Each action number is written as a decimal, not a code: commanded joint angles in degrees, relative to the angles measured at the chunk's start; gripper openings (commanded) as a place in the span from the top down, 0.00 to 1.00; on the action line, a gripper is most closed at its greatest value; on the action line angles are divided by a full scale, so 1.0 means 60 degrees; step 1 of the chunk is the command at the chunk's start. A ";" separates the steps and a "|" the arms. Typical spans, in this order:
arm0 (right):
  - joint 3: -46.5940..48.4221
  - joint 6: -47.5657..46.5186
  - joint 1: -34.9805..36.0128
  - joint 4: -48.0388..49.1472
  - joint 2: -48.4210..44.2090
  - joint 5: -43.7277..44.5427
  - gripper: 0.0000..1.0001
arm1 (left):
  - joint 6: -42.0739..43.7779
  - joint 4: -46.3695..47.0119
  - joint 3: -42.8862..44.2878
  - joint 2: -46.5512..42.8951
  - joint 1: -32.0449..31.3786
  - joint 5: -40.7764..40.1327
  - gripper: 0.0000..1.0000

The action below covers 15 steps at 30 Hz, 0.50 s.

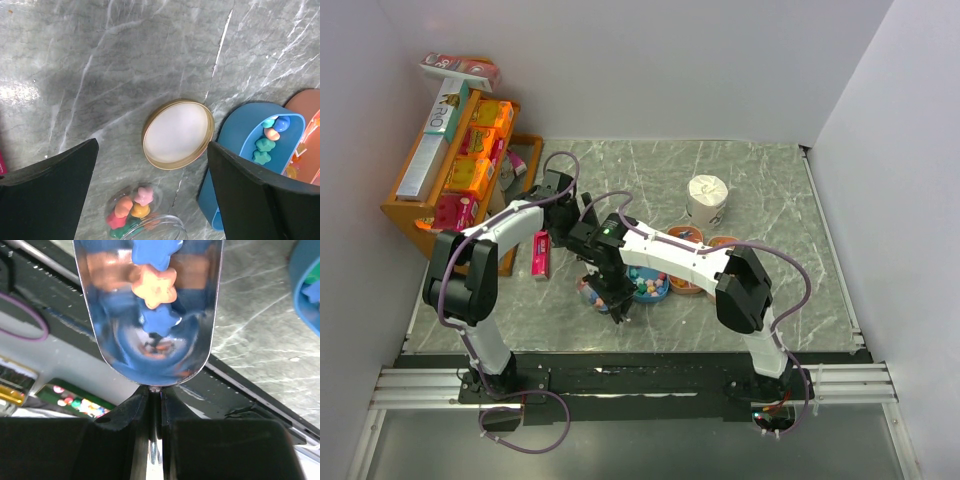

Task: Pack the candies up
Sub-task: Place the fake candies in the packing bottle.

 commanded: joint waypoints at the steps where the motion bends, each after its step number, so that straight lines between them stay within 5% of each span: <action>1: 0.0590 0.0055 -0.0028 -0.1210 0.0025 -0.0453 1.00 | -0.0042 0.0081 0.0356 -0.0103 0.0059 0.0247 0.04; 15: 0.0780 -0.0018 -0.0409 -0.1782 0.0098 -0.1098 1.00 | -0.0057 0.0081 0.0312 -0.0001 0.0118 0.0291 0.04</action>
